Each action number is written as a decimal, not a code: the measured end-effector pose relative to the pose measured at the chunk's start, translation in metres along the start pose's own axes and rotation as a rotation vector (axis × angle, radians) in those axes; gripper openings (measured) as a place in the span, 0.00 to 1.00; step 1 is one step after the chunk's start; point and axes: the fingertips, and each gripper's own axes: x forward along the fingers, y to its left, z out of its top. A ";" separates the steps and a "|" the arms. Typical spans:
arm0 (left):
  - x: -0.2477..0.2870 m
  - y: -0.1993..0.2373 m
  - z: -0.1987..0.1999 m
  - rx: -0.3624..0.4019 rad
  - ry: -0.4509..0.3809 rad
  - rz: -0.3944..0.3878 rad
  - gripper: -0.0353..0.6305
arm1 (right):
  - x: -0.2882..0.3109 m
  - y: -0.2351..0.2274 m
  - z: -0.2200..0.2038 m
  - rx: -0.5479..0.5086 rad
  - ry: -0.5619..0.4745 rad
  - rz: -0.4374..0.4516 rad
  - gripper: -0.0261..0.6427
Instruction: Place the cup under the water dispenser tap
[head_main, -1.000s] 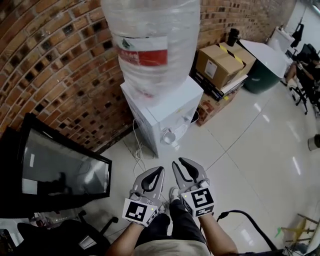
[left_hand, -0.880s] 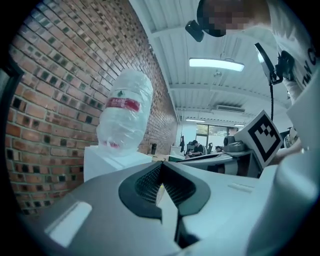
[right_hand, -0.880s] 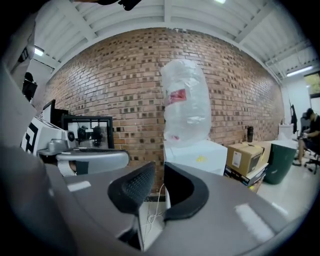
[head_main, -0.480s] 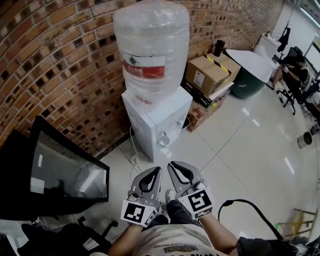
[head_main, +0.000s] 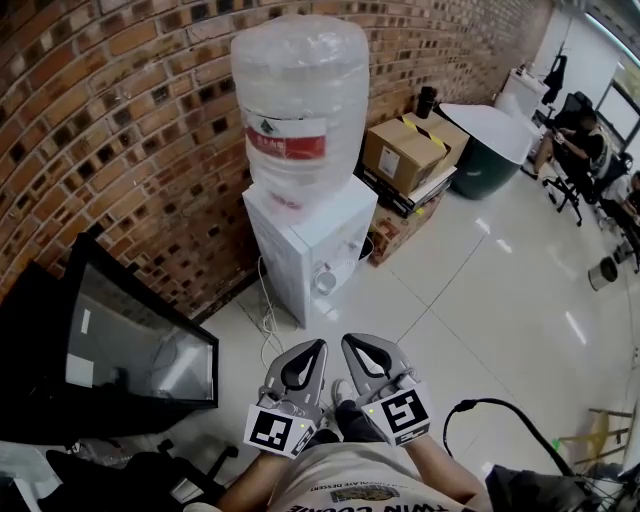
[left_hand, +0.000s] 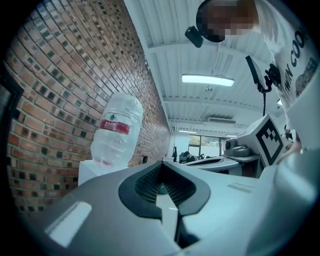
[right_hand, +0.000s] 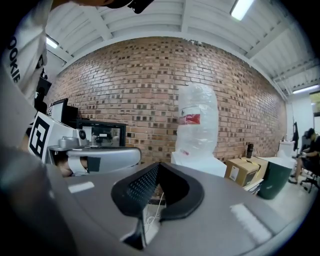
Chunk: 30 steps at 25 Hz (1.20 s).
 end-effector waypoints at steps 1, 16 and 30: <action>-0.002 -0.002 -0.002 -0.005 0.004 -0.007 0.04 | -0.002 0.001 -0.004 0.003 0.008 -0.005 0.05; -0.008 0.001 -0.008 -0.034 0.015 -0.013 0.04 | -0.026 0.007 -0.038 0.048 0.110 -0.040 0.05; -0.024 -0.075 -0.011 -0.006 0.045 -0.044 0.04 | -0.091 0.018 -0.041 0.080 0.044 -0.039 0.05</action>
